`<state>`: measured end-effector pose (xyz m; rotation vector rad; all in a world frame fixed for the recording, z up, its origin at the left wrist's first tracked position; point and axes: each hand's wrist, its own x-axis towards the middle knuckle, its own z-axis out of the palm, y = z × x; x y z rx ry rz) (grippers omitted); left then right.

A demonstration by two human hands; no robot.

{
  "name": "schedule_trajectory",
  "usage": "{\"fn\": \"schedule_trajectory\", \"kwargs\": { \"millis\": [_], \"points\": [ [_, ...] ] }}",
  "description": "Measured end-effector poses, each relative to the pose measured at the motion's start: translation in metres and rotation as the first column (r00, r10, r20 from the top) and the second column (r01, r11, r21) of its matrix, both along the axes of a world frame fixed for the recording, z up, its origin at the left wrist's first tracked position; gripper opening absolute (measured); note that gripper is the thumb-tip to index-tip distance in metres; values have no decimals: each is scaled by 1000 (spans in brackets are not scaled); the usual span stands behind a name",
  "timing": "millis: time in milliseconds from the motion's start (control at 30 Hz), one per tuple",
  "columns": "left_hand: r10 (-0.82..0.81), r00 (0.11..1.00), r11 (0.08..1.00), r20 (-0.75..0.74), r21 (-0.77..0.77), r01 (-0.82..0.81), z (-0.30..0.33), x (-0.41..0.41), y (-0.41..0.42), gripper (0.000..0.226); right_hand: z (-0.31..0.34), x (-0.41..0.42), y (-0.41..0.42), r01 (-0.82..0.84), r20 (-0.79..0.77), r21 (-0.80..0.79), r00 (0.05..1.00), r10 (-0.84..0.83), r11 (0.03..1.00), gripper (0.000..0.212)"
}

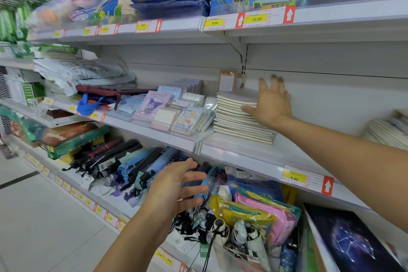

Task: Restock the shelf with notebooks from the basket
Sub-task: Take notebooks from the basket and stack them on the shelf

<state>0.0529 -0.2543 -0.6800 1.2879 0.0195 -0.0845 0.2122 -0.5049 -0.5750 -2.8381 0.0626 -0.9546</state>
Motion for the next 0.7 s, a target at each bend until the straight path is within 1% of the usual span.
{"fn": "schedule_trajectory", "kwargs": {
  "millis": [33, 67, 100, 133, 167, 267, 333, 400, 500, 700],
  "points": [
    [4, 1000, 1000, 1, 3, -4, 0, 0, 1, 25, 7, 2, 9, -137, -9, -72, 991, 136, 988, 92],
    [7, 1000, 1000, 3, 3, -7, -1, 1, 2, 25, 14, 7, 19, -274, -82, -114, 960, 266, 955, 86],
    [9, 1000, 1000, 6, 2, -9, -1, 2, 2, 25, 20, 13, 29, -374, -185, -146, 920, 346, 916, 81],
    [10, 1000, 1000, 9, 2, -10, -1, 2, 2, 25, 25, 21, 39, -427, -278, -183, 886, 371, 885, 76],
    [12, 1000, 1000, 12, 0, -12, -1, 3, 3, 24, 28, 30, 48, -446, -347, -213, 866, 360, 869, 72],
    [20, 1000, 1000, 12, -6, -20, -1, 4, 4, 23, 32, 54, 63, -427, -443, -225, 845, 299, 876, 58],
    [12, 1000, 1000, 17, -1, -12, -2, 4, 5, 23, 28, 66, 63, -422, -431, -215, 850, 302, 881, 39],
    [9, 1000, 1000, 17, 1, -9, -4, 6, 6, 24, 23, 72, 62, -411, -371, -202, 872, 319, 889, 26],
    [11, 1000, 1000, 7, 2, -11, -6, 7, 9, 24, 21, 75, 64, -397, -334, -188, 886, 321, 898, 21],
    [12, 1000, 1000, -13, -3, -12, -4, 3, 11, 25, 21, 76, 65, -383, -324, -144, 890, 322, 913, 18]
  ]
}}
